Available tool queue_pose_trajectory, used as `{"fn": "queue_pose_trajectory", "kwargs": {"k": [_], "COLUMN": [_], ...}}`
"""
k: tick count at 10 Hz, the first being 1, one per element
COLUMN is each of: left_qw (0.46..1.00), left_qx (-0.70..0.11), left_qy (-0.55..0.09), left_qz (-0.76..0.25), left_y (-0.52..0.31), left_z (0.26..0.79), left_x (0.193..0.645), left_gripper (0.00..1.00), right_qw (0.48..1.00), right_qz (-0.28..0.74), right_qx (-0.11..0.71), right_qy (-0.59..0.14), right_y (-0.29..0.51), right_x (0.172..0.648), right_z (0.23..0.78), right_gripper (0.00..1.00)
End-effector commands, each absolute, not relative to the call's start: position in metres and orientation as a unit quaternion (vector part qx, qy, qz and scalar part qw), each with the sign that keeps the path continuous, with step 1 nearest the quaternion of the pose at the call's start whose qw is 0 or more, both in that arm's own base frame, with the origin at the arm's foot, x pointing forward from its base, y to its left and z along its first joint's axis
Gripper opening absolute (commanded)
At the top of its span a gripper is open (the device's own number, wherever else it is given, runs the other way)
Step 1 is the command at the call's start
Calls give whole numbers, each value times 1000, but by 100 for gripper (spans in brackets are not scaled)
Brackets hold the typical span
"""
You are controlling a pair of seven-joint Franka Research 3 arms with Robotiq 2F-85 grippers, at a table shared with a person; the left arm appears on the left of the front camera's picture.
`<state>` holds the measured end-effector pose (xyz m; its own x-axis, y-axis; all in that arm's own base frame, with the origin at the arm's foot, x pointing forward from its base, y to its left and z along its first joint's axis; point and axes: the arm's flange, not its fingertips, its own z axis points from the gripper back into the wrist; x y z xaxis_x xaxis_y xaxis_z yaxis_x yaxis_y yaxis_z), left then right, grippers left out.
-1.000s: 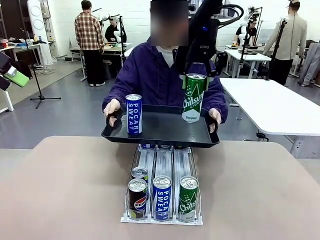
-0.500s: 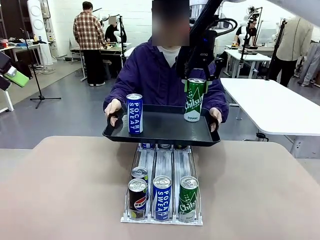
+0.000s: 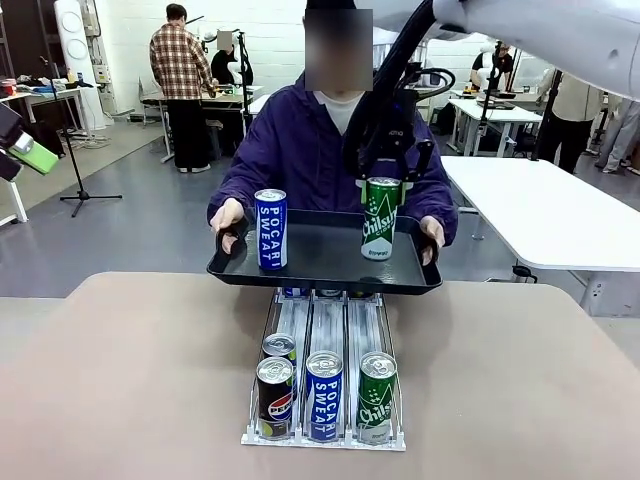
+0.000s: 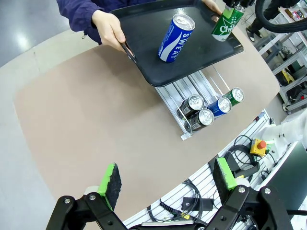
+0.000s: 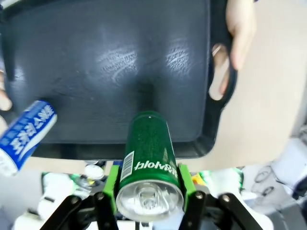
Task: Retrieve and hand over the desired beverage to the person.
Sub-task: Place the picked can on the Handle tray extended by the person.
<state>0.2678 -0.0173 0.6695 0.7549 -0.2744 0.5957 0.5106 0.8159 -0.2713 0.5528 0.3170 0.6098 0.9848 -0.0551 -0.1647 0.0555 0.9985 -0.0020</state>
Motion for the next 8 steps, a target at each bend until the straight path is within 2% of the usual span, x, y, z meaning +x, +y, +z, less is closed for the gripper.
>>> {"fn": "queue_pose_trajectory", "kwargs": {"k": [1,4,8], "left_qw": [912,912,912], "left_qx": [-211,-211,-211], "left_qy": [-275,-275,-275], "left_qz": [-221,-221,-221], "left_y": [-15,-15,-15], "left_z": [669,669,669], "left_x": [268,268,268], "left_gripper": [100,100,100], "right_qw": [997,997,995], "right_qz": [-9,-3,3], "right_qx": [-21,-33,-38], "right_qy": [79,75,89], "right_y": [322,324,322], "right_x": [559,564,567], "right_z": [608,580,578], "right_gripper": [58,58,58]}}
